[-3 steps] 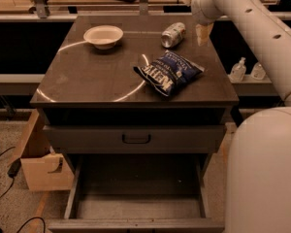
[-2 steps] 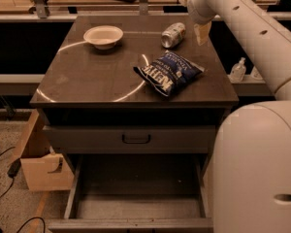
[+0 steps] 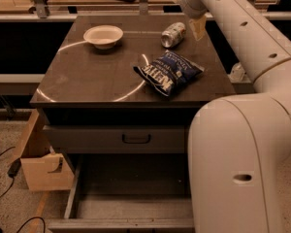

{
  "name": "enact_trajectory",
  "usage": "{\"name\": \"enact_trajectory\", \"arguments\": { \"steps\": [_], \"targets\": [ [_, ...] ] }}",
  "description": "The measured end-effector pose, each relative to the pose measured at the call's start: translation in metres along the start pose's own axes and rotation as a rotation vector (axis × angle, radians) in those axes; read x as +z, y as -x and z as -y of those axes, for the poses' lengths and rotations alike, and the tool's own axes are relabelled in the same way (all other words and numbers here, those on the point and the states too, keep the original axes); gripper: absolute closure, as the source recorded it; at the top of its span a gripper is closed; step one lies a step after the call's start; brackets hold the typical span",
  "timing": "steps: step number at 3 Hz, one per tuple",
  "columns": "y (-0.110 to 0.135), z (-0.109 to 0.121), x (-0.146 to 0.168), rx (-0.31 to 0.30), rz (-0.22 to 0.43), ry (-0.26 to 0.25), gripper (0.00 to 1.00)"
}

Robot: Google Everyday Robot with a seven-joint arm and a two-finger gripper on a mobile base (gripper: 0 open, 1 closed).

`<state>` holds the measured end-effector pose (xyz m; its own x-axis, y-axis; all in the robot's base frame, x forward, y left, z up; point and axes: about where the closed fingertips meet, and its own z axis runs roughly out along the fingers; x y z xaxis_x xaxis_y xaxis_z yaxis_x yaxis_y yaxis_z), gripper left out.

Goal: Place 7up can into middle drawer

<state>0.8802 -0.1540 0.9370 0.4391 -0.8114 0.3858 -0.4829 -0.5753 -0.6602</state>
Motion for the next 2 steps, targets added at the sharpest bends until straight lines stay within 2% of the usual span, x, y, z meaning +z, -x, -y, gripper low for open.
{"name": "enact_trajectory", "arguments": {
  "steps": [1,2],
  "targets": [
    [0.019,0.004,0.002,-0.107,0.069,0.051,0.00],
    [0.041,-0.002,0.002,-0.208,0.153,0.113,0.00]
  ]
}}
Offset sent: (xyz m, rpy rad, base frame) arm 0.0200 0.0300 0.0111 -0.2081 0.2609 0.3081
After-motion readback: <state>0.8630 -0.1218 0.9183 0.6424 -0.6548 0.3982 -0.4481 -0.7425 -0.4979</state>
